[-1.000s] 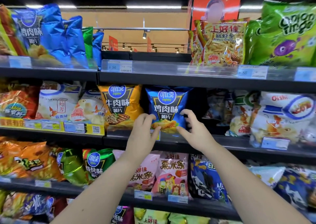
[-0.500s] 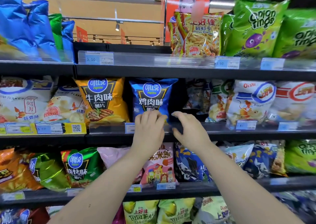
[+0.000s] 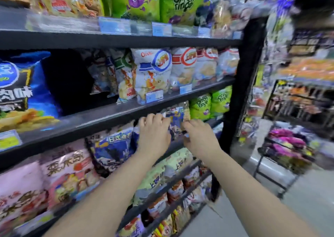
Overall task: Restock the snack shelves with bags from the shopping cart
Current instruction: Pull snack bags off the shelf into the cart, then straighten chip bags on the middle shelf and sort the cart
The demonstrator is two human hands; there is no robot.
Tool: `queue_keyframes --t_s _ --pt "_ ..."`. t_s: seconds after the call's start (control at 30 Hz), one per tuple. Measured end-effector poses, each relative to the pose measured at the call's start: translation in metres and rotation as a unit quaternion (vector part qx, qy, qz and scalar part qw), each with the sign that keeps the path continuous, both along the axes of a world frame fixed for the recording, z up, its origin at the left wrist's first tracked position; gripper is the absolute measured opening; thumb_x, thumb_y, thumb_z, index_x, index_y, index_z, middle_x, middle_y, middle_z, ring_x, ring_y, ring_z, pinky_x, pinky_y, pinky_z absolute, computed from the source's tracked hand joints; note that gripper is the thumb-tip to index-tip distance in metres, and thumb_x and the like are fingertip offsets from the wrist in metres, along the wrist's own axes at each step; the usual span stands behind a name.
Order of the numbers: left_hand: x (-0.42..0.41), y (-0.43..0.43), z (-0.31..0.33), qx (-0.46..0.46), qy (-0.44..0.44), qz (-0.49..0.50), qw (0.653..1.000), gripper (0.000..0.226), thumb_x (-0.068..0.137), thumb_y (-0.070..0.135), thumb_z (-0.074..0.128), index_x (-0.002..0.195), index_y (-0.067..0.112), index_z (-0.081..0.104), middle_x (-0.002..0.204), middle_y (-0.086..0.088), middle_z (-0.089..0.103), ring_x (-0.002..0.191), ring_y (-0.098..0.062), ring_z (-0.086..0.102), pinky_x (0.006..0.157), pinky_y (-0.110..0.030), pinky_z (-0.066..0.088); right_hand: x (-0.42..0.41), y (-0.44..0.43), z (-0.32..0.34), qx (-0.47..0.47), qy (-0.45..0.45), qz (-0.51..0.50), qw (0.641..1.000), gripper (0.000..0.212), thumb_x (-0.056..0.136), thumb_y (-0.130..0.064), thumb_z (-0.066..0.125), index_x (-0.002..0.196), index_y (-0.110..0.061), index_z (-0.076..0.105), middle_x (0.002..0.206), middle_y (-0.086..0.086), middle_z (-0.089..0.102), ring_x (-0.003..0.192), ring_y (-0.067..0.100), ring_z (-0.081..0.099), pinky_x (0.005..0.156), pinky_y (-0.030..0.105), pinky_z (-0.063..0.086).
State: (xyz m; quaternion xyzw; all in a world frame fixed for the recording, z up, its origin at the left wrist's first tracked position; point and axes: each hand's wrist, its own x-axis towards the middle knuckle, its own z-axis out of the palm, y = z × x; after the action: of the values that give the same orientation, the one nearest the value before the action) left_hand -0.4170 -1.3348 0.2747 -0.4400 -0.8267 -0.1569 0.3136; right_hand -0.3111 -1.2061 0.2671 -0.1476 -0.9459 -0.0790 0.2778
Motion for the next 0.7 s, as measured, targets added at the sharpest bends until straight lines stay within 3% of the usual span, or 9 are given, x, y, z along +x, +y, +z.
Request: queue_keyframes --t_s 0.1,0.27,0.4,0.53,0.6,0.7 --pt "0.032 0.066 -0.014 -0.004 -0.002 -0.067 0.998 0.029 0.07 0.024 0.075 0.098 0.021 0.068 0.1 -0.001 0.063 0.097 -0.03 0.056 0.084 -0.044 0.042 0.053 0.049 -0.01 -0.025 -0.034 -0.078 0.996 0.042 0.071 -0.02 0.074 0.11 -0.011 0.062 0.094 0.009 0.064 0.088 0.034 0.06 0.067 0.041 0.049" --pt "0.112 0.178 -0.036 -0.025 -0.013 -0.178 0.984 0.025 0.07 0.024 0.071 0.094 0.022 0.067 0.095 -0.001 0.061 0.094 -0.03 0.055 0.081 -0.042 0.037 0.147 0.131 -0.032 -0.048 -0.032 -0.179 0.982 0.038 0.064 -0.016 0.072 0.101 -0.013 0.065 0.084 0.007 0.061 0.077 0.034 0.06 0.06 0.039 0.049" --pt "0.183 0.271 -0.044 -0.032 -0.002 -0.24 0.97 0.027 0.065 0.025 0.072 0.091 0.021 0.067 0.091 -0.001 0.06 0.089 -0.029 0.055 0.08 -0.04 0.034 0.225 0.2 -0.034 -0.054 -0.038 -0.26 0.963 0.033 0.075 -0.019 0.067 0.108 -0.014 0.063 0.093 0.006 0.062 0.088 0.032 0.058 0.068 0.038 0.044" --pt "0.256 0.36 -0.039 -0.033 -0.012 -0.286 0.958 0.027 0.073 0.024 0.066 0.1 0.021 0.065 0.1 -0.002 0.061 0.097 -0.03 0.055 0.087 -0.045 0.04 0.302 0.276 -0.029 -0.047 -0.03 -0.315 0.947 0.041 0.056 -0.017 0.08 0.094 -0.014 0.069 0.078 0.006 0.064 0.071 0.032 0.062 0.055 0.034 0.046" --pt "0.289 0.402 -0.039 -0.051 -0.034 -0.304 0.951 0.029 0.078 0.025 0.062 0.107 0.022 0.065 0.104 -0.002 0.061 0.102 -0.03 0.054 0.09 -0.046 0.038 0.336 0.312 -0.029 -0.062 -0.029 -0.334 0.94 0.04 0.058 -0.015 0.077 0.097 -0.013 0.068 0.081 0.008 0.065 0.075 0.034 0.062 0.058 0.038 0.05" --pt "0.331 0.458 -0.045 -0.063 -0.039 -0.314 0.946 0.029 0.067 0.025 0.07 0.095 0.02 0.068 0.091 -0.003 0.061 0.091 -0.03 0.057 0.083 -0.046 0.043 0.381 0.358 -0.033 -0.073 -0.026 -0.361 0.93 0.039 0.072 -0.018 0.066 0.111 -0.015 0.065 0.096 0.009 0.063 0.093 0.035 0.058 0.074 0.044 0.05"
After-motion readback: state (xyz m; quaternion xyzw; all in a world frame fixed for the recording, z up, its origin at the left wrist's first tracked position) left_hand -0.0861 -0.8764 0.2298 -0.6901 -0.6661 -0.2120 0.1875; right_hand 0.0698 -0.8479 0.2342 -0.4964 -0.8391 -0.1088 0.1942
